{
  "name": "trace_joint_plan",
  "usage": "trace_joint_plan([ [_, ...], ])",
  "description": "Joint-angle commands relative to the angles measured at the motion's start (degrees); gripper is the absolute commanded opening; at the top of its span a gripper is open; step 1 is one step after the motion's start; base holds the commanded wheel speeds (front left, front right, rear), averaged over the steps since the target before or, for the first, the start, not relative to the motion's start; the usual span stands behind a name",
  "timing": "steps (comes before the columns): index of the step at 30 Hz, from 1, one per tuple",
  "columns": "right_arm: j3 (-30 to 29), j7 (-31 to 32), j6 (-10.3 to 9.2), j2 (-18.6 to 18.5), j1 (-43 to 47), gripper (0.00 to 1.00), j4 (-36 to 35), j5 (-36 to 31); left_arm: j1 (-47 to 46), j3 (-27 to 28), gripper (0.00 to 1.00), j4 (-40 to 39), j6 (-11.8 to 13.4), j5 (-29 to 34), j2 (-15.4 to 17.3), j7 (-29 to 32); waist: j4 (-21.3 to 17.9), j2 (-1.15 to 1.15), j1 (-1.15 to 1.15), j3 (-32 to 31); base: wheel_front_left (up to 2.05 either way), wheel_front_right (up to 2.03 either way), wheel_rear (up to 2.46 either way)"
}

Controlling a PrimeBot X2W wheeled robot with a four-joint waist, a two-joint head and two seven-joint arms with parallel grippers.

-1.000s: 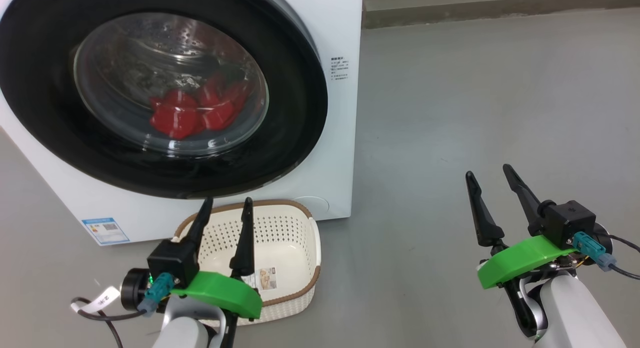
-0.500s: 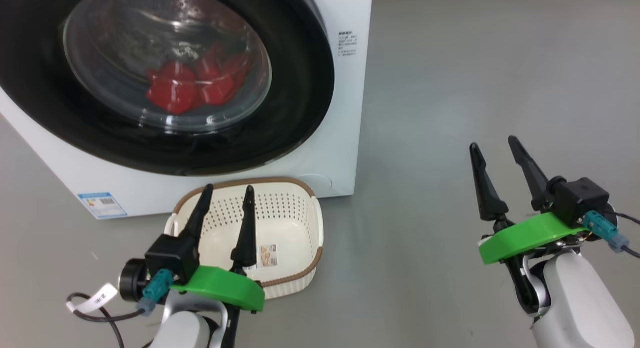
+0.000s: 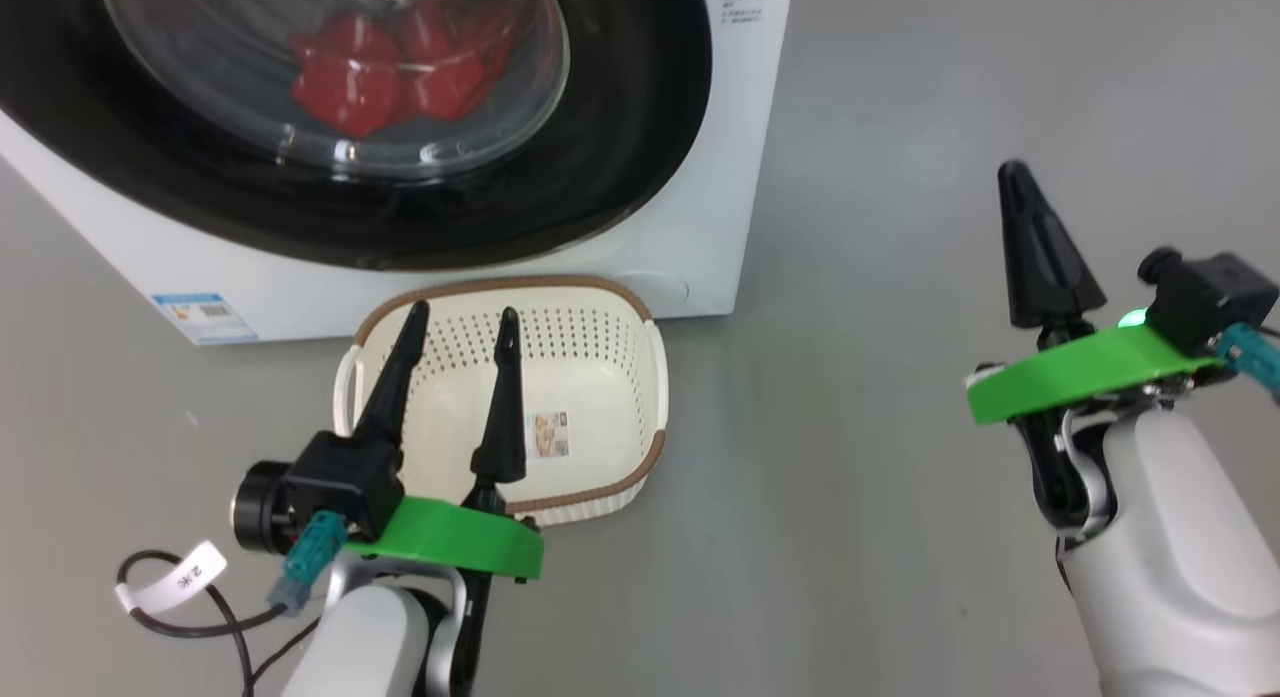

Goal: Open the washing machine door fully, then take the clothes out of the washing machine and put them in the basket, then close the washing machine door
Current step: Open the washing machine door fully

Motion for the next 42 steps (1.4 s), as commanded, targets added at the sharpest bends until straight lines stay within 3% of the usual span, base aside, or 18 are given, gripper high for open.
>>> trace_joint_plan([
  [1, 1.06, -0.36, -0.04, 0.20, -2.58, 0.00, -0.98, 2.17, -2.24, 1.27, 1.00, -2.24, 0.62, 0.41, 0.87, -0.51, 1.42, 0.00, 0.00, 2.33, 0.00, 0.00, 0.00],
  [12, 2.91, 1.97, -0.04, -1.87, -10.24, 0.00, 0.73, 17.16, -3.08, 0.43, 1.00, -5.77, 1.79, 0.71, 0.87, -0.51, 3.93, 0.00, 0.00, 7.64, 0.00, 0.00, 0.00],
  [23, 5.78, 11.52, -0.04, -7.10, -18.23, 0.00, -1.16, 39.56, -4.36, -0.51, 1.00, -8.25, 2.62, 1.28, 0.87, -0.51, 6.03, 0.00, 0.00, 12.34, 0.00, 0.00, 0.00],
  [28, 7.00, 15.80, -0.04, -9.79, -21.56, 0.00, -0.48, 45.52, -4.71, -0.90, 1.00, -9.23, 3.11, 1.61, 0.87, -0.51, 7.15, 0.00, 0.00, 13.86, 0.00, 0.00, 0.00],
  [42, 6.50, 26.29, -0.04, -11.59, -28.81, 0.00, 3.41, 60.45, -4.63, -1.84, 1.00, -10.65, 3.37, 1.85, 0.87, -0.51, 9.68, 0.00, 0.00, 16.98, 0.00, 0.00, 0.00],
])
